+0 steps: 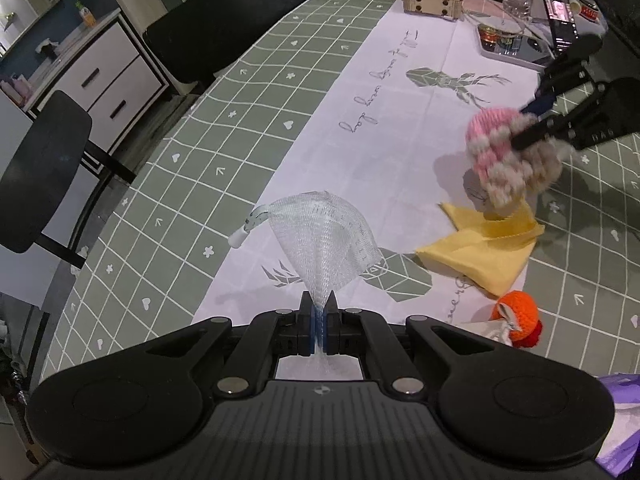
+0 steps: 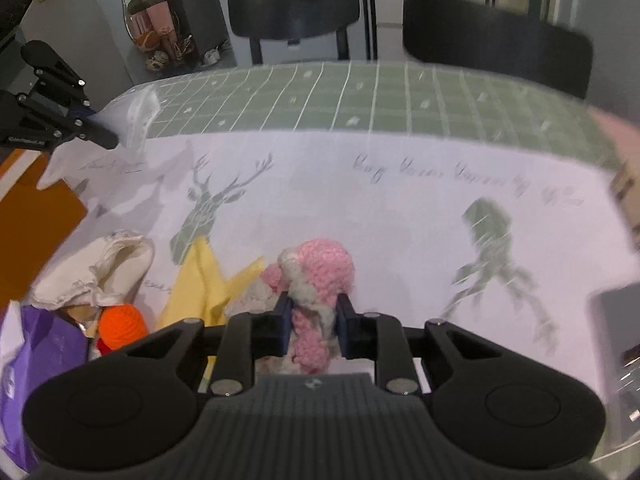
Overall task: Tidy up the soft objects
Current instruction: 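Lift the mesh bag and crocheted ball and carry them to the orange box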
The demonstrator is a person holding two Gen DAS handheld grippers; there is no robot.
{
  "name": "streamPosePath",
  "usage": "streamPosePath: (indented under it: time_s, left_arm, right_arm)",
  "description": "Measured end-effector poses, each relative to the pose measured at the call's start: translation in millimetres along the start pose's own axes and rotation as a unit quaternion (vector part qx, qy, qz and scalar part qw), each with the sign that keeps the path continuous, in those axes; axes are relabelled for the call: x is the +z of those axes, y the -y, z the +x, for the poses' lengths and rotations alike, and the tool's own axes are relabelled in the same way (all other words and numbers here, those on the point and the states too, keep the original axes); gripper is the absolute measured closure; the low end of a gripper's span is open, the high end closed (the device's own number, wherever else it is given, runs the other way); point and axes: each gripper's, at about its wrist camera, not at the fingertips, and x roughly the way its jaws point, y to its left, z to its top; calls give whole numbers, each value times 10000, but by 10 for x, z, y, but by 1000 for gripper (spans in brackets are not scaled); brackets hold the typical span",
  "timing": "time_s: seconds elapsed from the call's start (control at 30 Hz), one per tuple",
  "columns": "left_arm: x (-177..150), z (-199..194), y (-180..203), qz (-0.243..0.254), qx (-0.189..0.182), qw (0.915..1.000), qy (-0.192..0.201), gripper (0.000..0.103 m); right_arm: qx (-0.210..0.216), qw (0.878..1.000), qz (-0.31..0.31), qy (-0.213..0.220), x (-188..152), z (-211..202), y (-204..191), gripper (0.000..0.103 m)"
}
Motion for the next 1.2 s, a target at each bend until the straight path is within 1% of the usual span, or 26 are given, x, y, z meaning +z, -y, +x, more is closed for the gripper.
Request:
streamPosePath:
  time_s: [0.1, 0.17, 0.27, 0.4, 0.47, 0.6, 0.8, 0.9, 1.07, 1.2]
  left_arm:
    - [-58, -102, 67, 33, 11, 10000, 36, 100]
    - [-114, -179, 100, 63, 43, 10000, 35, 100]
    - [-229, -347, 147, 60, 126, 9998, 141, 100]
    - [-442, -576, 255, 41, 128, 9993, 335, 100]
    - [-581, -677, 337, 51, 73, 9993, 358, 100]
    - [-900, -874, 511, 42, 113, 9995, 304, 100]
    - [-1426, -1170, 856, 112, 96, 9997, 214, 100]
    - [-1691, -1310, 1028, 110, 91, 9996, 242, 100]
    - [-2060, -1547, 1254, 19, 110, 9994, 340, 100]
    - [-2303, -1739, 1290, -145, 222, 9988, 408, 100]
  right_arm:
    - [-279, 9994, -196, 94, 0, -164, 24, 82]
    - [-320, 9992, -230, 98, -21, -287, 52, 82]
    - [-246, 9991, -354, -1, -123, -461, 24, 82]
    - [-37, 9976, -670, -197, -362, -700, -158, 82]
    - [73, 9957, -877, -284, -512, -793, -311, 82]
    - [290, 9918, -1168, -438, -794, -925, -582, 82]
    - [590, 9800, -1756, -728, -1269, -1076, -1028, 82]
    - [799, 9710, -2077, -876, -1505, -1128, -1278, 82]
    - [1189, 9539, -2544, -1061, -1649, -1228, -1767, 82]
    - [1551, 9366, -2938, -1118, -1676, -1309, -2223, 82]
